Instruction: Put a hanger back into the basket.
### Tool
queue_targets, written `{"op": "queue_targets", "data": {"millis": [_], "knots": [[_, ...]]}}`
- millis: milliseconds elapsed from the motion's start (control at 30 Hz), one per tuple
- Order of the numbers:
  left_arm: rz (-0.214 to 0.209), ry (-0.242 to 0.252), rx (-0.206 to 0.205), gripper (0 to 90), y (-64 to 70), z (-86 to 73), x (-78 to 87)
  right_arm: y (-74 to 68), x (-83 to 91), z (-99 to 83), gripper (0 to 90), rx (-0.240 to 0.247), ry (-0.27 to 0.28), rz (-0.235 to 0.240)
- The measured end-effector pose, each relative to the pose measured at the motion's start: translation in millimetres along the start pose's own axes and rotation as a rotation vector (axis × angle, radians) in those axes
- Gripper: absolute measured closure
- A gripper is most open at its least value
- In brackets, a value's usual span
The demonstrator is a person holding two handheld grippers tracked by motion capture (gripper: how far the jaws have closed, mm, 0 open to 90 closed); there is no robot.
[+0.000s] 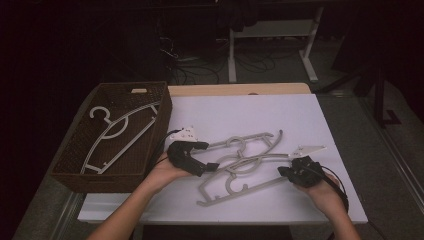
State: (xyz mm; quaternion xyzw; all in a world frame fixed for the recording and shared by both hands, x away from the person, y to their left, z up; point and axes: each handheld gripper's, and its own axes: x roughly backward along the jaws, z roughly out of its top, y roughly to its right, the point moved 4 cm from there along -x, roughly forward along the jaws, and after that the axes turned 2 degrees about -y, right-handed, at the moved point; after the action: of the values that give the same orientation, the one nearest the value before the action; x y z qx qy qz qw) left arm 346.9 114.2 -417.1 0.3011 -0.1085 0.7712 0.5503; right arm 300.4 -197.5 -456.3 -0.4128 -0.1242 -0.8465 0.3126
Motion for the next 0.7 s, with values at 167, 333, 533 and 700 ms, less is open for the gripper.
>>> {"op": "queue_targets", "data": {"millis": [167, 333, 533, 700], "knots": [[-0.008, -0.018, -0.004, 11.7, 2.6, -3.4, -5.9, -12.7, -4.7, -6.4, 89.0, 0.02, -0.021, 0.011], [-0.008, -0.03, -0.013, 11.9, 3.7, -5.6, -8.5, -11.4, -8.6, -8.9, 89.0, 0.018, -0.042, 0.012], [-0.012, -0.056, -0.019, 12.6, 4.2, -10.1, -16.7, -9.6, -12.2, -11.4, 89.1, 0.023, -0.059, 0.008], [-0.012, -0.115, -0.027, 14.4, 4.9, -18.5, -32.4, -9.3, -13.1, -11.4, 89.1, 0.024, -0.06, 0.011]]}}
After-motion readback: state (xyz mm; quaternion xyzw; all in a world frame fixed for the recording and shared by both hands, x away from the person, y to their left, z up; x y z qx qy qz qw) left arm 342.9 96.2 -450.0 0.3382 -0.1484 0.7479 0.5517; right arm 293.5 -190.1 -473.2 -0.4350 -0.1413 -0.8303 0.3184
